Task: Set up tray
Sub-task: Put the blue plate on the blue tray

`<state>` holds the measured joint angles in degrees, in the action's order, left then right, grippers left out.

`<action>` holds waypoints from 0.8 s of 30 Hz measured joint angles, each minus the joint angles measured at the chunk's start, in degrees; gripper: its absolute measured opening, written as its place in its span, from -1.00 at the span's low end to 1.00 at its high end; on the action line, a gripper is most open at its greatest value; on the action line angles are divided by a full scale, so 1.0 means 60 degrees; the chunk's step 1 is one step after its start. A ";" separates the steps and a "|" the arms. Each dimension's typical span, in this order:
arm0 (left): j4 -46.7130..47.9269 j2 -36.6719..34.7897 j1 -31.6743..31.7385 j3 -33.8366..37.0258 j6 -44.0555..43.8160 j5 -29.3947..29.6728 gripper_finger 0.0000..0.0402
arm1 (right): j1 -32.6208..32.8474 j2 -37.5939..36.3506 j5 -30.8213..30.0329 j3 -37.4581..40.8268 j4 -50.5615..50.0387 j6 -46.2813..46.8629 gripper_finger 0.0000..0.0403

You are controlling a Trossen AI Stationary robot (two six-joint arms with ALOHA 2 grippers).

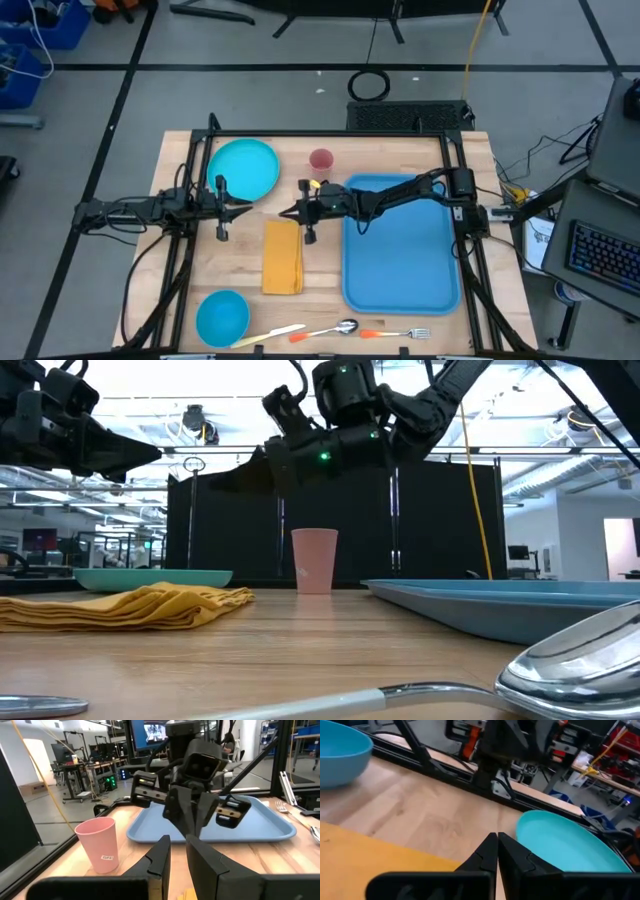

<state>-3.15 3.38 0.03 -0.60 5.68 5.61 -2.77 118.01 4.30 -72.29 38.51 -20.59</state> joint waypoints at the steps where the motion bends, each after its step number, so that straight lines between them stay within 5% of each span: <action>1: -0.0005 -0.0004 0.0000 0.0000 0.0002 0.0000 -0.67 | -0.0036 0.0001 -0.0004 0.0000 -0.0001 0.0002 -0.96; 14: -0.0006 0.0000 0.0000 0.0000 0.0002 0.0000 -0.67 | -0.0084 0.0006 -0.1190 -0.0691 -0.2127 -0.1862 -0.34; 24: -0.0009 0.0000 0.0000 0.0000 0.0002 0.0004 -0.67 | -0.0179 0.0007 -0.1494 -0.1612 -0.3580 -0.2405 -0.28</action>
<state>-3.20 3.38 0.03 -0.60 5.69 5.63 -3.85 118.06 -4.67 -81.96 17.03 -35.02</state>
